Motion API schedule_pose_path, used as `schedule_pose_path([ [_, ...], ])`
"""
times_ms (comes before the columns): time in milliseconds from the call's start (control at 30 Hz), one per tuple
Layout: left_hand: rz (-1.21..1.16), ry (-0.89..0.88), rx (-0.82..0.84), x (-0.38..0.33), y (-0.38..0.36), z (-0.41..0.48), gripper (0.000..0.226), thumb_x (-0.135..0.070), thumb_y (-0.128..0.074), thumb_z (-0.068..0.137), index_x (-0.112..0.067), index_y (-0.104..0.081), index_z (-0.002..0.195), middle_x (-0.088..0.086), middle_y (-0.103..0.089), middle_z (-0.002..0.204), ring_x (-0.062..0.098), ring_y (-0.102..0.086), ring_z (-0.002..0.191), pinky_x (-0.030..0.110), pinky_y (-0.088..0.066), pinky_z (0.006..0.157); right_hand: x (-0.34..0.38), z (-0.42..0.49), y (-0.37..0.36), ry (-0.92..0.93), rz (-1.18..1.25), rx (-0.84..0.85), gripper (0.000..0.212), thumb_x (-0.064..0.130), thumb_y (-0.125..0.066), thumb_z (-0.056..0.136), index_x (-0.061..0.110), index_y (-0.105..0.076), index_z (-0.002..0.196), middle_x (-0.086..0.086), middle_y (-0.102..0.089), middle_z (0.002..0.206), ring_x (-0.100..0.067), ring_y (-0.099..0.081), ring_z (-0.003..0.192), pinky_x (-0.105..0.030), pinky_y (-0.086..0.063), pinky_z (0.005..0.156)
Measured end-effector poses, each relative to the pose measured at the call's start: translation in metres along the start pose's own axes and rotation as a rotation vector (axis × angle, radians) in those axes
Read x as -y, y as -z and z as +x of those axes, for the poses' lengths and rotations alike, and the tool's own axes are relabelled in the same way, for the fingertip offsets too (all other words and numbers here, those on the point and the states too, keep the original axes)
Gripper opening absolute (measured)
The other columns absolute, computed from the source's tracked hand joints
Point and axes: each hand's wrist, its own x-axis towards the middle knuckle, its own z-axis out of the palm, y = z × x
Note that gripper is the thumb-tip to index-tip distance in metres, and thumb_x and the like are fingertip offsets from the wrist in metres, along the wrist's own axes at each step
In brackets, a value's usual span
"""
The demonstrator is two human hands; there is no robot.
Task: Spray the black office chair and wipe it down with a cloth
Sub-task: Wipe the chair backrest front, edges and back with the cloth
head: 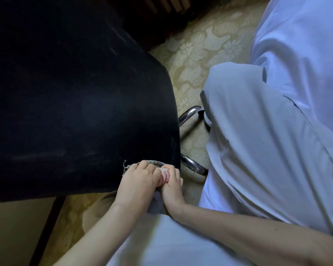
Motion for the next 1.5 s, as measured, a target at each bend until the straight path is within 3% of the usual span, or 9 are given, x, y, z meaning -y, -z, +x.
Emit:
schedule_pose_path([
  [67, 0.004, 0.002, -0.032, 0.012, 0.003, -0.007, 0.04, -0.018, -0.085, 0.034, -0.019, -0.06, 0.065, -0.002, -0.059, 0.064, 0.021, -0.056, 0.062, 0.028, -0.044, 0.053, 0.012, -0.004, -0.005, 0.048, -0.023, -0.002, 0.027, 0.013, -0.049, 0.09, 0.025, -0.051, 0.114, 0.002, -0.046, 0.12, -0.022, -0.037, 0.11, -0.042, -0.033, 0.1],
  [200, 0.033, 0.026, -0.128, 0.026, 0.026, -0.009, 0.04, -0.011, -0.086, 0.036, -0.018, -0.056, 0.062, -0.001, -0.055, 0.06, 0.022, -0.053, 0.057, 0.028, -0.038, 0.048, 0.039, -0.002, -0.008, 0.156, -0.024, 0.01, 0.031, 0.022, -0.042, 0.083, 0.038, -0.046, 0.108, 0.011, -0.044, 0.118, -0.016, -0.037, 0.109, -0.042, -0.038, 0.09],
  [367, 0.056, 0.017, -0.106, 0.022, 0.025, 0.025, 0.041, -0.016, -0.093, 0.037, -0.016, -0.058, 0.059, 0.002, -0.053, 0.057, 0.023, -0.051, 0.053, 0.028, -0.037, 0.048, 0.04, 0.02, 0.004, 0.178, 0.03, -0.043, 0.034, 0.008, -0.049, 0.089, 0.026, -0.053, 0.118, 0.002, -0.046, 0.119, -0.017, -0.039, 0.105, -0.032, -0.036, 0.092],
  [600, 0.118, 0.042, -0.018, 0.006, 0.001, 0.087, 0.023, -0.024, -0.042, 0.099, -0.018, -0.045, 0.12, 0.001, -0.051, 0.123, 0.022, -0.044, 0.113, 0.031, -0.034, 0.092, 0.012, 0.074, 0.014, 0.079, 0.052, -0.142, 0.029, 0.018, -0.048, 0.089, 0.034, -0.05, 0.114, 0.003, -0.045, 0.118, -0.024, -0.045, 0.111, -0.046, -0.044, 0.095],
  [833, 0.086, 0.011, -0.03, 0.009, -0.019, 0.153, 0.026, -0.018, -0.04, 0.099, -0.017, -0.044, 0.125, 0.002, -0.05, 0.127, 0.023, -0.044, 0.116, 0.031, -0.034, 0.093, 0.005, 0.135, 0.027, 0.026, 0.04, -0.243, 0.026, 0.017, -0.047, 0.093, 0.024, -0.053, 0.117, 0.003, -0.044, 0.114, -0.021, -0.045, 0.108, -0.045, -0.043, 0.096],
  [967, 0.045, 0.03, -0.067, 0.022, -0.021, 0.193, 0.03, -0.022, -0.044, 0.099, -0.018, -0.046, 0.129, 0.0, -0.052, 0.13, 0.022, -0.046, 0.114, 0.031, -0.037, 0.088, 0.032, 0.17, 0.048, 0.056, 0.064, -0.218, 0.018, 0.028, -0.045, 0.083, 0.043, -0.054, 0.089, 0.013, -0.048, 0.096, -0.019, -0.053, 0.1, -0.046, -0.047, 0.092],
  [1067, 0.035, 0.047, -0.032, 0.026, -0.018, 0.208, 0.031, -0.019, -0.046, 0.098, -0.017, -0.047, 0.128, 0.001, -0.053, 0.129, 0.022, -0.046, 0.115, 0.03, -0.039, 0.087, 0.049, 0.173, 0.057, 0.069, 0.128, -0.151, 0.014, 0.029, -0.043, 0.071, 0.028, -0.055, 0.079, 0.013, -0.052, 0.082, -0.017, -0.057, 0.086, -0.05, -0.052, 0.082],
  [1300, 0.085, 0.039, -0.003, 0.034, -0.003, 0.162, 0.039, -0.037, -0.059, 0.092, -0.019, -0.048, 0.125, -0.001, -0.054, 0.123, 0.021, -0.046, 0.116, 0.03, -0.039, 0.087, 0.051, 0.132, 0.044, 0.015, 0.037, -0.038, 0.03, 0.046, -0.038, 0.063, 0.045, -0.054, 0.088, 0.001, -0.05, 0.114, -0.024, -0.053, 0.107, -0.047, -0.046, 0.095],
  [1500, 0.151, 0.085, 0.078, 0.045, 0.035, 0.081, 0.056, -0.048, -0.065, 0.085, -0.022, -0.045, 0.131, -0.003, -0.051, 0.126, 0.019, -0.044, 0.118, 0.03, -0.037, 0.083, 0.073, 0.062, 0.014, 0.099, 0.04, 0.062, 0.03, 0.043, -0.037, 0.069, 0.043, -0.048, 0.097, 0.0, -0.046, 0.112, -0.029, -0.051, 0.104, -0.052, -0.047, 0.092],
])
